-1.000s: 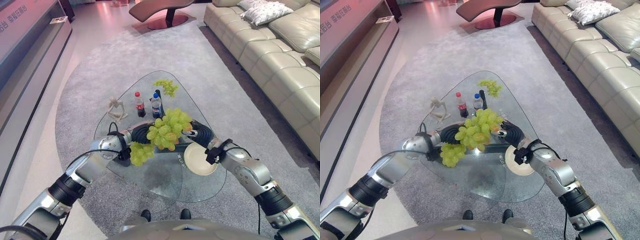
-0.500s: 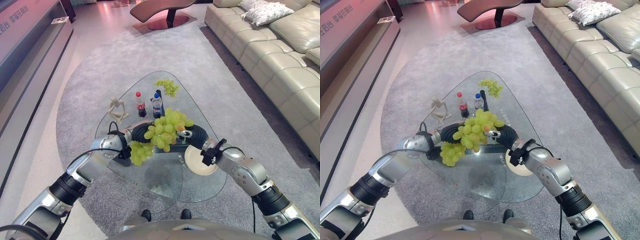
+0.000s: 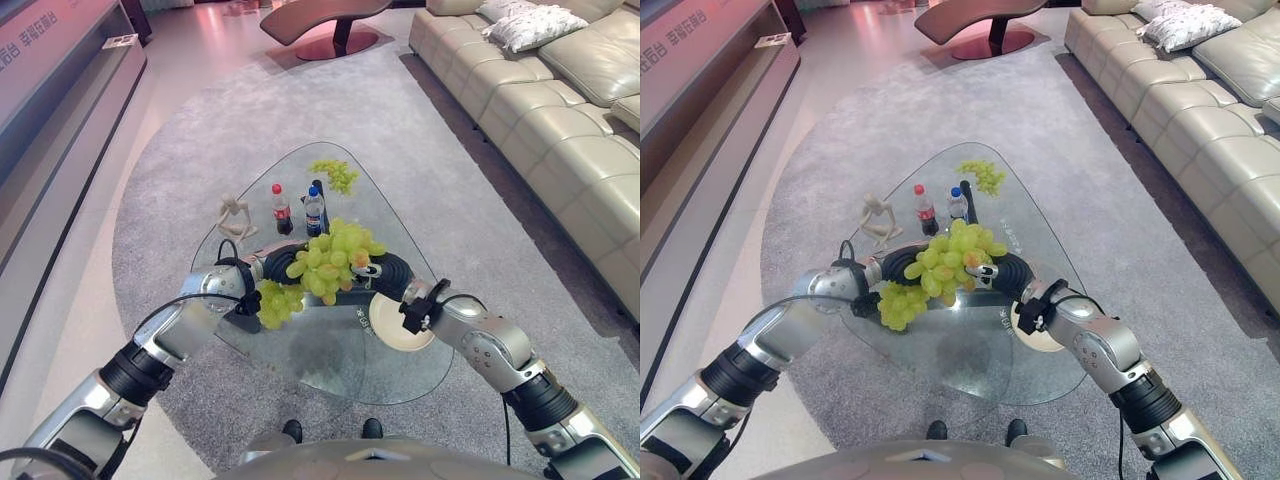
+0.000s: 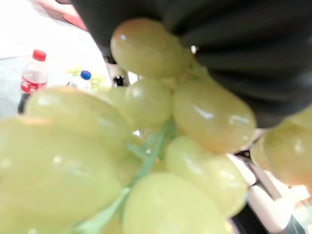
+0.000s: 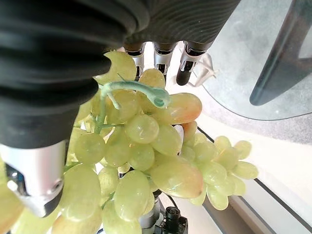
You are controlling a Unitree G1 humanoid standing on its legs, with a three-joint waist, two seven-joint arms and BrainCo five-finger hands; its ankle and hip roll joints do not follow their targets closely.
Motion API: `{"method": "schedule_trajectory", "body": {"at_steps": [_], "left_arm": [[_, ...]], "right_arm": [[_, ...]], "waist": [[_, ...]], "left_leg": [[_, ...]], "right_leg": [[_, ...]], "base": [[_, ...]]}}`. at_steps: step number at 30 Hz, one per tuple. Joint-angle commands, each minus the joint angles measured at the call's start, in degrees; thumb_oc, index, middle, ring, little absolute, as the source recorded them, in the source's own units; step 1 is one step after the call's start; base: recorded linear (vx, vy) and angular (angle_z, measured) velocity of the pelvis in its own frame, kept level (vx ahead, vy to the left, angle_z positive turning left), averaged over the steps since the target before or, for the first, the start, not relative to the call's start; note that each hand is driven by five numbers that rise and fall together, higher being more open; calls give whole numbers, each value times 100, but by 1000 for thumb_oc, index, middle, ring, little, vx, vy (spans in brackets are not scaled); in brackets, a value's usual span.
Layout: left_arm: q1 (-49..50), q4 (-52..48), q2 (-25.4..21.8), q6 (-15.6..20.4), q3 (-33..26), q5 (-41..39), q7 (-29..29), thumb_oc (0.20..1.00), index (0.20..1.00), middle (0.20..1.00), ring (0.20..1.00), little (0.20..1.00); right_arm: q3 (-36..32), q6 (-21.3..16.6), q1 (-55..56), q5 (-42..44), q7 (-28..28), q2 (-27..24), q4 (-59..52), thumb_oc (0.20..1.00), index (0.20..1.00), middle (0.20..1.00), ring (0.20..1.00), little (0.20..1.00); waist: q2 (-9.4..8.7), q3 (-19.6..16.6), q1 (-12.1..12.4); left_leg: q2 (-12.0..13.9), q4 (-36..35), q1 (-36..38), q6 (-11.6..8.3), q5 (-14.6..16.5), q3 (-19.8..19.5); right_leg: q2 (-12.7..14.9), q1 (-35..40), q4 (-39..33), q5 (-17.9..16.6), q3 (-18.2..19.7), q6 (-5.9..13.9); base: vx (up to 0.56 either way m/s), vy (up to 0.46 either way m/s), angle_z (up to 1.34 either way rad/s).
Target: Pick up fruits into the plate
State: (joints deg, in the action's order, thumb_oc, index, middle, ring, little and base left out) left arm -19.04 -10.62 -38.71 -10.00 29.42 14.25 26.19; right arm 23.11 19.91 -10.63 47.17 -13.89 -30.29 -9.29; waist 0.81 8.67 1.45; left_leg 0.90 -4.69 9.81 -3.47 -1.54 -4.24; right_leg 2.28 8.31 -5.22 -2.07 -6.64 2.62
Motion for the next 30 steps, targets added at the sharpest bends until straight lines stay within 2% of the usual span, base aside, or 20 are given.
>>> {"method": "schedule_trajectory", "body": {"at_steps": [1, 5, 6, 7, 30], "left_arm": [[-781, -241, -56, 114, 119, 85, 133, 200, 200, 200, 200, 200], [-817, -341, -108, 70, 116, 61, 330, 200, 200, 200, 200, 200], [-822, -363, -113, 53, 117, 64, 389, 200, 200, 200, 200, 200], [-810, -412, -122, 32, 109, 59, 432, 200, 200, 200, 200, 200], [-870, -610, -299, 34, -3, -180, 685, 200, 200, 200, 200, 200]], "right_arm": [[145, -198, -414, 48, 23, 144, -507, 1000, 1000, 1000, 1000, 1000], [179, -241, -438, -149, 177, 160, -526, 1000, 1000, 1000, 1000, 1000], [179, -258, -445, -218, 195, 157, -522, 558, 558, 558, 558, 558], [180, -312, -440, -215, 242, 157, -530, 200, 200, 200, 200, 200], [102, -283, -428, -185, 393, 116, -563, 200, 200, 200, 200, 200]], "waist": [[-152, -281, 8], [-143, -280, 15], [-140, -281, 14], [-135, -278, 17], [-109, -283, 36]], "left_leg": [[-346, 230, -113, 265, 425, 458], [-347, 231, -113, 265, 424, 454], [-346, 232, -113, 266, 426, 457], [-348, 230, -111, 268, 426, 452], [-326, 202, -107, 242, 417, 473]], "right_leg": [[161, 19, 111, 126, -183, 311], [158, 23, 106, 126, -175, 309], [156, 23, 104, 126, -170, 307], [154, 23, 103, 127, -166, 306], [146, 44, 41, 120, -190, 303]], "base": [[0, 0, 0], [0, 0, 0], [0, 0, 0], [0, 0, 0], [0, 0, 0]]}}
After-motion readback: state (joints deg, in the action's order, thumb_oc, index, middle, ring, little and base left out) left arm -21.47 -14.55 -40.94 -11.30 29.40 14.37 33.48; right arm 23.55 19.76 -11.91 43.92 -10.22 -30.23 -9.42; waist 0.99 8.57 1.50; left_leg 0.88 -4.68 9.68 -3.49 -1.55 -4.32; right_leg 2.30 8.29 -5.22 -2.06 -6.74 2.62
